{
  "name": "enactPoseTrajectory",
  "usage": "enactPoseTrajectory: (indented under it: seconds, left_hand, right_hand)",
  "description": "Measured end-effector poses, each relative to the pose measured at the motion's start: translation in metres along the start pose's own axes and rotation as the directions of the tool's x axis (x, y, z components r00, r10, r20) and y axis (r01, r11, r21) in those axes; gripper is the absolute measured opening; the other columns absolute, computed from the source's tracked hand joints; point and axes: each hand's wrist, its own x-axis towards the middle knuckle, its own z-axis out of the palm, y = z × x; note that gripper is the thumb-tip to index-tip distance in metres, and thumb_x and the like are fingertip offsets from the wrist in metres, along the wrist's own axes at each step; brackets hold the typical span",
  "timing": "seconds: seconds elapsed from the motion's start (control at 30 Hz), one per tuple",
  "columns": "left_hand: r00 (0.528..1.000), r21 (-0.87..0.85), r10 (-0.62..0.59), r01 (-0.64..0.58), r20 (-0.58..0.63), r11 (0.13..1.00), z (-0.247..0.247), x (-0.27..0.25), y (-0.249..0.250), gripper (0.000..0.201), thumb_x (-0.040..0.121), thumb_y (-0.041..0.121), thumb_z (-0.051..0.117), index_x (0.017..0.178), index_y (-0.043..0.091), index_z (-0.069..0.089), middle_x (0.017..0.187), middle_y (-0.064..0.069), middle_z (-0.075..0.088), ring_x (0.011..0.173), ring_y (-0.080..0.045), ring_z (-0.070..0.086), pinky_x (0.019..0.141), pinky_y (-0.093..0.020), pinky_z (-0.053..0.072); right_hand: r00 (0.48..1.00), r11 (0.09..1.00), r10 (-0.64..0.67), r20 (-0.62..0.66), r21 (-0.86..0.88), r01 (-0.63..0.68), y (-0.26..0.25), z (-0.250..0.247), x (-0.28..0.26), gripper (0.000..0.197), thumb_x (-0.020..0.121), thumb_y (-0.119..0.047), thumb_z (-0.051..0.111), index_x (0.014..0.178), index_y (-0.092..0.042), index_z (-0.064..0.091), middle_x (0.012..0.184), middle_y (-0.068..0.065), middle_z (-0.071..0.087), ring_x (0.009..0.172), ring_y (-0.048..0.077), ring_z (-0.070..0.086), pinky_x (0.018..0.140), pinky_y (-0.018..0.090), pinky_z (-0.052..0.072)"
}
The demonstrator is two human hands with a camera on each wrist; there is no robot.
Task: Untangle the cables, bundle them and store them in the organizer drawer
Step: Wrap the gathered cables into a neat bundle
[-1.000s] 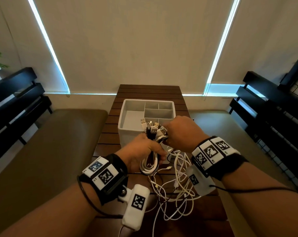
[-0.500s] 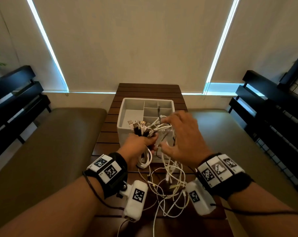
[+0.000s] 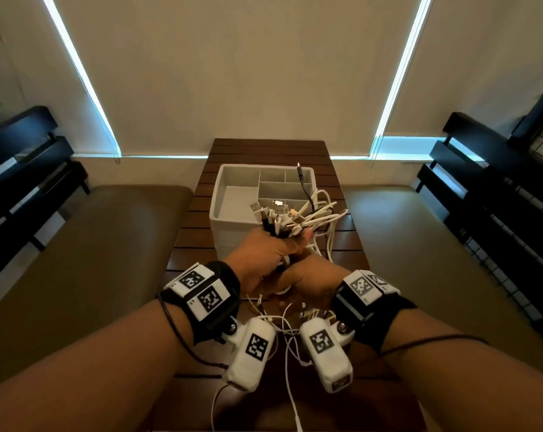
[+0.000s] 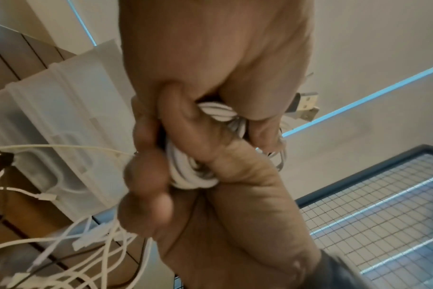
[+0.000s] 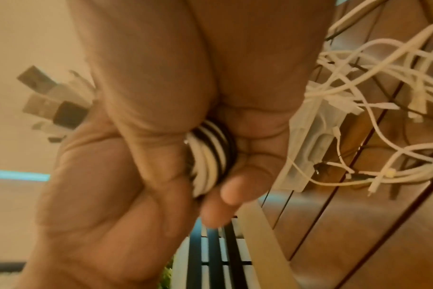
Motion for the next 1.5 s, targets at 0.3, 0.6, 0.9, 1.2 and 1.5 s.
enactPoseTrajectory:
  seconds: [0.3, 0.6, 0.9, 1.2, 1.5]
  left_hand:
    - [0.977, -0.153, -0.140, 0.165, 0.160, 0.974, -0.004, -0.010, -0.002, 0.058, 0.076, 0.034, 0.069, 0.121, -0.002, 0.063, 0.108, -0.015, 0.071, 0.094, -0.023, 0.068, 0.079, -0.036, 0.054]
    - [0.988, 0.085, -0.056, 0.044, 0.145, 0.995, -0.003, -0.008, 0.002, 0.052, 0.074, 0.037, 0.069, 0.113, 0.002, 0.069, 0.112, -0.006, 0.073, 0.110, -0.022, 0.064, 0.103, -0.042, 0.045]
    - [0.984, -0.059, -0.093, 0.103, 0.149, 0.993, 0.002, -0.013, 0.015, 0.036, 0.068, 0.024, 0.076, 0.097, 0.005, 0.071, 0.102, -0.016, 0.073, 0.094, -0.022, 0.069, 0.089, -0.040, 0.054]
    - [0.977, -0.127, -0.211, 0.214, 0.036, 0.968, 0.007, -0.013, 0.009, 0.010, 0.074, 0.003, 0.076, 0.083, 0.002, 0.073, 0.076, -0.012, 0.070, 0.068, -0.023, 0.068, 0.065, -0.036, 0.055]
    - [0.982, -0.161, -0.191, 0.187, -0.006, 0.969, -0.021, -0.006, 0.010, 0.010, 0.074, 0.003, 0.073, 0.084, 0.002, 0.071, 0.077, -0.014, 0.068, 0.075, -0.028, 0.066, 0.079, -0.043, 0.054]
  right_hand:
    - [0.998, 0.995, 0.035, 0.043, -0.095, -0.031, 0.007, 0.009, -0.003, 0.033, 0.060, -0.014, 0.083, 0.089, -0.005, 0.071, 0.091, 0.030, 0.066, 0.072, 0.036, 0.059, 0.052, 0.030, 0.047]
    - [0.997, 0.997, 0.069, -0.018, -0.016, -0.069, 0.011, 0.010, -0.006, 0.009, 0.082, 0.010, 0.056, 0.084, 0.004, 0.063, 0.074, 0.017, 0.061, 0.050, 0.016, 0.057, 0.047, 0.025, 0.047]
    - [0.997, 0.987, 0.039, -0.066, -0.150, -0.048, 0.012, 0.017, 0.003, 0.015, 0.086, 0.002, 0.052, 0.081, -0.009, 0.062, 0.071, 0.000, 0.056, 0.064, 0.011, 0.050, 0.068, 0.026, 0.044]
    - [0.984, 0.973, 0.091, -0.150, -0.198, -0.121, 0.003, 0.022, -0.004, 0.038, 0.089, -0.004, 0.054, 0.125, 0.010, 0.054, 0.128, 0.033, 0.052, 0.109, 0.045, 0.055, 0.075, 0.031, 0.044]
    - [0.996, 0.810, -0.074, -0.042, -0.585, 0.036, -0.021, -0.011, -0.020, 0.020, 0.075, -0.026, 0.079, 0.089, -0.014, 0.068, 0.085, 0.007, 0.073, 0.064, 0.012, 0.067, 0.056, 0.021, 0.055]
